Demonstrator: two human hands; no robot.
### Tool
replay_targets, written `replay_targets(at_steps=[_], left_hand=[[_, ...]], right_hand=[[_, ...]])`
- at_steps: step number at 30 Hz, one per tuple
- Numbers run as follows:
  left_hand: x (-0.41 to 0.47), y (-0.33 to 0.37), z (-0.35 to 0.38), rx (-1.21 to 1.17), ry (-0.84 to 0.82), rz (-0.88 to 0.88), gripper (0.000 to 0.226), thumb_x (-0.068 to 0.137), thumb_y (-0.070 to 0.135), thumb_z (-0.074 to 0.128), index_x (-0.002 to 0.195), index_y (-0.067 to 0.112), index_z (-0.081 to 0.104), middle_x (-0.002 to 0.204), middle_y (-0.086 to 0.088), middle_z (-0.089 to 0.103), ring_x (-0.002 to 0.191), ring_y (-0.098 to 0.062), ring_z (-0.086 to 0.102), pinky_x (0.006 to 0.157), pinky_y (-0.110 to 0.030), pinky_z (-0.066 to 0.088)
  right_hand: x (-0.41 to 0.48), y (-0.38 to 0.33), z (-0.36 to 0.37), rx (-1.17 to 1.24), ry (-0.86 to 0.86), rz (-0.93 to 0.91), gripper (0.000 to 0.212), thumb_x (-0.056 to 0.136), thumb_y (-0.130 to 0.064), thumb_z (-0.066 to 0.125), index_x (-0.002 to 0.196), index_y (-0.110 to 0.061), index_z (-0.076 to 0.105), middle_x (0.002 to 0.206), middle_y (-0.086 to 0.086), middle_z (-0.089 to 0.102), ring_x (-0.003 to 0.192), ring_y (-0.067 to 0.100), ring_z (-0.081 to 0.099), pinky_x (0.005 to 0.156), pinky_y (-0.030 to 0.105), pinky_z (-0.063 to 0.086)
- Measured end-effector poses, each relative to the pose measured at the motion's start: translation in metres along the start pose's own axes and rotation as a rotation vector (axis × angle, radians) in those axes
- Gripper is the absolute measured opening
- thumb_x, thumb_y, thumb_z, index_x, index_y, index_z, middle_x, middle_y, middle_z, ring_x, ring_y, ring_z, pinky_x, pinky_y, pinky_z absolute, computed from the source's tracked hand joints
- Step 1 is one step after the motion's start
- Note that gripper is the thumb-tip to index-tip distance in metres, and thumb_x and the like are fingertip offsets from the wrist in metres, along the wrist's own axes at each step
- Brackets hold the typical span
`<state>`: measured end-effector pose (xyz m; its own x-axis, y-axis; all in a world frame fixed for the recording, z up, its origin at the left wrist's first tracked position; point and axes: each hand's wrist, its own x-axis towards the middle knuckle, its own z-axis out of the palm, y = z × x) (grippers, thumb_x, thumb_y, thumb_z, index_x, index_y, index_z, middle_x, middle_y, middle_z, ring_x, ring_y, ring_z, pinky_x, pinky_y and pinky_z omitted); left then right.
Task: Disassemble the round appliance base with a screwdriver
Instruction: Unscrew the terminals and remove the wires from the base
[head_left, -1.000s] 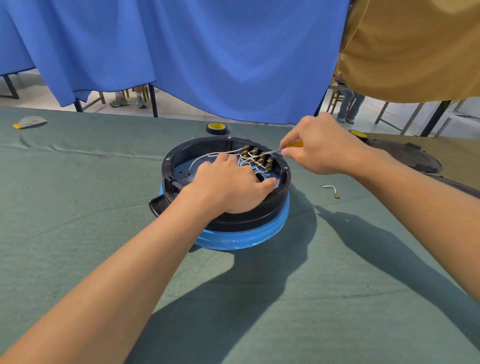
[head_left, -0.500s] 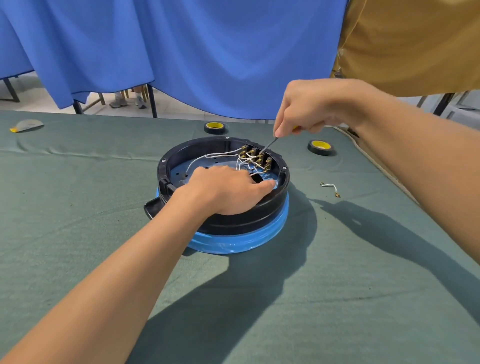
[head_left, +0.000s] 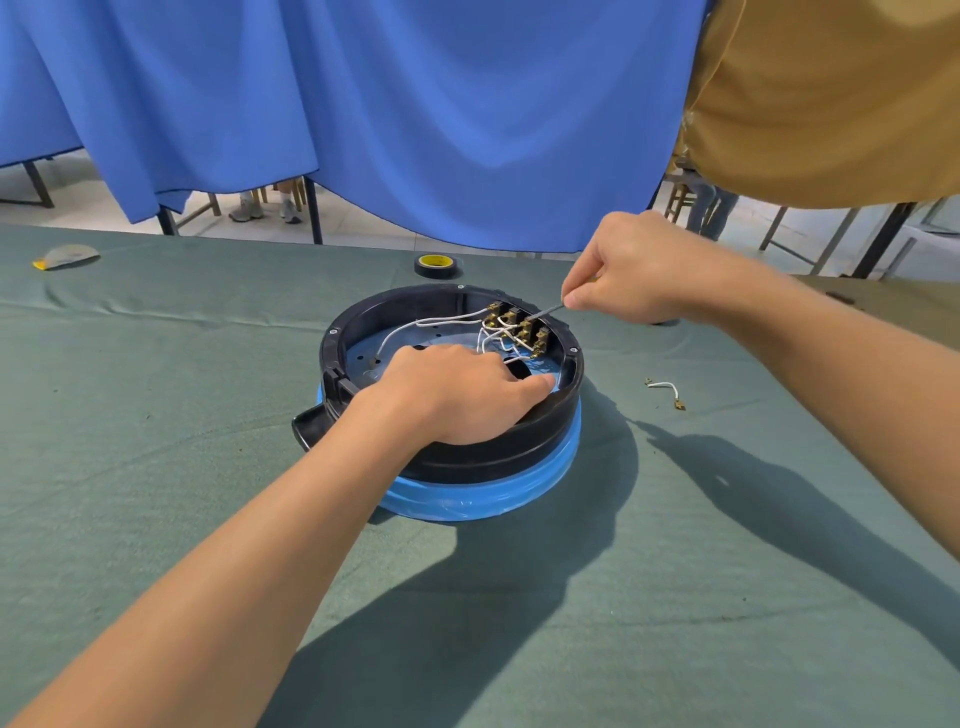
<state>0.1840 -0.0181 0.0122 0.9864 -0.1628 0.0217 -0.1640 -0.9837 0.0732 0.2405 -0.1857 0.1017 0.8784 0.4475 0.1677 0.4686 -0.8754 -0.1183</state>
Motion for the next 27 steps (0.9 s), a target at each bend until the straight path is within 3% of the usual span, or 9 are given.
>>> replay_targets(at_steps=[3, 5, 8, 12, 16, 19, 23, 27], left_hand=[[-0.001, 0.001, -0.001, 0.002, 0.001, -0.001, 0.07, 0.081, 0.076, 0.008, 0.067, 0.022, 0.05, 0.117, 0.001, 0.061, 0.096, -0.024, 0.045, 0.075, -0.043, 0.028], [0.0, 0.001, 0.0, 0.005, 0.005, 0.001, 0.07, 0.08, 0.077, 0.007, 0.067, 0.022, 0.05, 0.116, 0.0, 0.061, 0.1, -0.026, 0.049, 0.075, -0.043, 0.028], [0.001, 0.001, 0.0, -0.001, 0.005, -0.001, 0.072, 0.078, 0.078, 0.006, 0.065, 0.021, 0.048, 0.111, 0.0, 0.059, 0.098, -0.026, 0.047, 0.075, -0.044, 0.028], [0.001, 0.0, 0.0, -0.018, 0.001, -0.001, 0.074, 0.081, 0.078, 0.008, 0.064, 0.021, 0.051, 0.1, 0.004, 0.055, 0.093, -0.024, 0.045, 0.075, -0.043, 0.028], [0.0, 0.0, 0.0, -0.001, 0.033, 0.017, 0.075, 0.083, 0.078, 0.008, 0.076, 0.024, 0.06, 0.124, 0.002, 0.057, 0.115, -0.028, 0.051, 0.076, -0.043, 0.03], [0.0, 0.0, 0.0, 0.003, 0.025, 0.017, 0.072, 0.083, 0.077, 0.009, 0.068, 0.023, 0.054, 0.126, 0.001, 0.058, 0.118, -0.028, 0.05, 0.077, -0.043, 0.03], [0.0, 0.0, 0.0, -0.004, 0.014, 0.021, 0.073, 0.081, 0.077, 0.007, 0.065, 0.022, 0.053, 0.121, 0.0, 0.06, 0.115, -0.027, 0.051, 0.076, -0.043, 0.031], [0.001, -0.001, 0.0, 0.0, -0.011, 0.021, 0.077, 0.073, 0.077, 0.002, 0.075, 0.026, 0.059, 0.119, 0.002, 0.06, 0.117, -0.027, 0.05, 0.073, -0.043, 0.03]], right_hand=[[-0.007, -0.007, 0.007, -0.096, 0.02, -0.04, 0.019, 0.084, -0.011, 0.059, 0.081, -0.012, 0.077, 0.08, 0.007, 0.074, 0.08, 0.023, 0.064, 0.071, 0.043, 0.059], [-0.008, -0.01, 0.011, -0.125, 0.009, -0.062, 0.019, 0.083, -0.009, 0.058, 0.079, -0.01, 0.077, 0.079, 0.01, 0.073, 0.08, 0.027, 0.064, 0.072, 0.045, 0.058], [-0.012, -0.005, 0.009, -0.056, 0.016, -0.039, 0.02, 0.084, -0.011, 0.06, 0.081, -0.016, 0.079, 0.081, 0.001, 0.074, 0.078, 0.02, 0.062, 0.072, 0.038, 0.057], [-0.015, 0.003, 0.0, 0.05, 0.13, -0.052, 0.015, 0.088, -0.02, 0.064, 0.088, -0.021, 0.079, 0.083, -0.005, 0.073, 0.073, 0.011, 0.055, 0.069, 0.023, 0.041], [-0.014, 0.002, 0.007, 0.078, 0.133, -0.055, 0.016, 0.089, -0.019, 0.063, 0.091, -0.019, 0.079, 0.082, -0.007, 0.071, 0.081, 0.011, 0.053, 0.073, 0.022, 0.04], [-0.015, 0.002, 0.012, 0.076, 0.104, -0.04, 0.019, 0.088, -0.015, 0.061, 0.087, -0.019, 0.079, 0.083, -0.005, 0.074, 0.082, 0.016, 0.058, 0.076, 0.029, 0.05], [-0.016, 0.001, 0.012, 0.029, 0.086, -0.039, 0.022, 0.088, -0.015, 0.059, 0.085, -0.019, 0.08, 0.082, -0.005, 0.074, 0.075, 0.015, 0.054, 0.082, 0.037, 0.052], [-0.014, -0.004, 0.011, -0.018, 0.063, -0.038, 0.02, 0.086, -0.012, 0.057, 0.084, -0.007, 0.077, 0.089, 0.014, 0.073, 0.081, 0.025, 0.061, 0.081, 0.049, 0.055]])
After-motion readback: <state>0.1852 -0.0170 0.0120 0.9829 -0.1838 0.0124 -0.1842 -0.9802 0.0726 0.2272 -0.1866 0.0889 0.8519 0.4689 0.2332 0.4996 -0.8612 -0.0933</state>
